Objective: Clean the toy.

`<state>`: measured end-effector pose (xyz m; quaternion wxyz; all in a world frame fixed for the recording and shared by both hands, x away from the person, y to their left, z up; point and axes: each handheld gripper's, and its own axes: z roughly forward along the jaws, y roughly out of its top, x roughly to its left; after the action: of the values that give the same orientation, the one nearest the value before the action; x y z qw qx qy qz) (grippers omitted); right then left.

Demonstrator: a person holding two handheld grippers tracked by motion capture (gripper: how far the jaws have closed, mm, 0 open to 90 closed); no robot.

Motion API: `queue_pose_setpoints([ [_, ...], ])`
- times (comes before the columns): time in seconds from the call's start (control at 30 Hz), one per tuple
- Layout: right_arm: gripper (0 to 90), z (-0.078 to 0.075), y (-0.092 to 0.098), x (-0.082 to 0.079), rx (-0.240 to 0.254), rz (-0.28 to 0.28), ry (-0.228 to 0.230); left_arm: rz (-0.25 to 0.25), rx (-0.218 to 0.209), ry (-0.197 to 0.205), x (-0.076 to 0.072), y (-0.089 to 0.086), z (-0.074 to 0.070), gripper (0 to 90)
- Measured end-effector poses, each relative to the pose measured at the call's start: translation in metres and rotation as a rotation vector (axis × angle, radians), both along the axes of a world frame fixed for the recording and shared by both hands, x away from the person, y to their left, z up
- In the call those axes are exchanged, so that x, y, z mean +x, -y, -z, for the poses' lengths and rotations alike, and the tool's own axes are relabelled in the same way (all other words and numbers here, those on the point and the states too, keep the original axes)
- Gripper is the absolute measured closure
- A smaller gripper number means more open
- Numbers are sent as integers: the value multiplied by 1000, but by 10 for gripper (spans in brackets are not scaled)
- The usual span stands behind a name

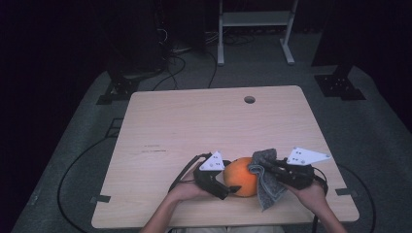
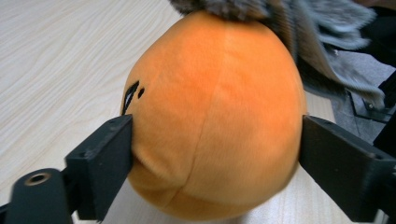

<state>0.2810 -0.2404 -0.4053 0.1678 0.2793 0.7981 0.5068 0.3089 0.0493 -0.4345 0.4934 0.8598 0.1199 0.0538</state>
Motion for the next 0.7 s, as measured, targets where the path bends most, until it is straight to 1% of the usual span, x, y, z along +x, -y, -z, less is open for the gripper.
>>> queue_pose_setpoints([
  [0.03,800,2,4,2,4,10,-6,-3,-1,13,0,1,0,153],
  [0.13,795,7,15,6,19,54,-29,-7,1,15,0,1,1,163],
  [0.2,797,10,18,6,39,60,-45,-21,-1,17,-1,1,2,162],
  [0.23,798,10,18,5,44,60,-49,-39,-6,28,-2,1,2,164],
  [0.27,800,7,15,4,42,59,-47,-46,-11,44,-3,1,2,219],
  [0.33,800,1,9,1,44,52,-39,-60,-28,65,-5,1,-2,291],
  [0.4,801,-7,0,-2,41,34,-12,-72,-27,67,-7,2,-8,337],
  [0.43,801,-9,-2,-3,41,27,-7,-83,-15,78,-9,4,-13,345],
  [0.5,801,-18,-16,-7,41,-15,9,-94,10,106,-12,8,-19,349],
  [0.53,801,-21,-23,-8,37,-34,19,-92,18,118,-13,9,-21,349],
  [0.57,801,-24,-30,-9,42,-60,21,-92,18,121,-14,9,-23,349],
  [0.6,801,-27,-37,-10,54,-80,25,-89,15,125,-14,8,-25,349],
  [0.67,801,-33,-47,-12,58,-99,42,-84,-2,124,-16,5,-29,350],
  [0.7,800,-34,-49,-11,56,-102,49,-85,-25,112,-17,1,-32,350],
])
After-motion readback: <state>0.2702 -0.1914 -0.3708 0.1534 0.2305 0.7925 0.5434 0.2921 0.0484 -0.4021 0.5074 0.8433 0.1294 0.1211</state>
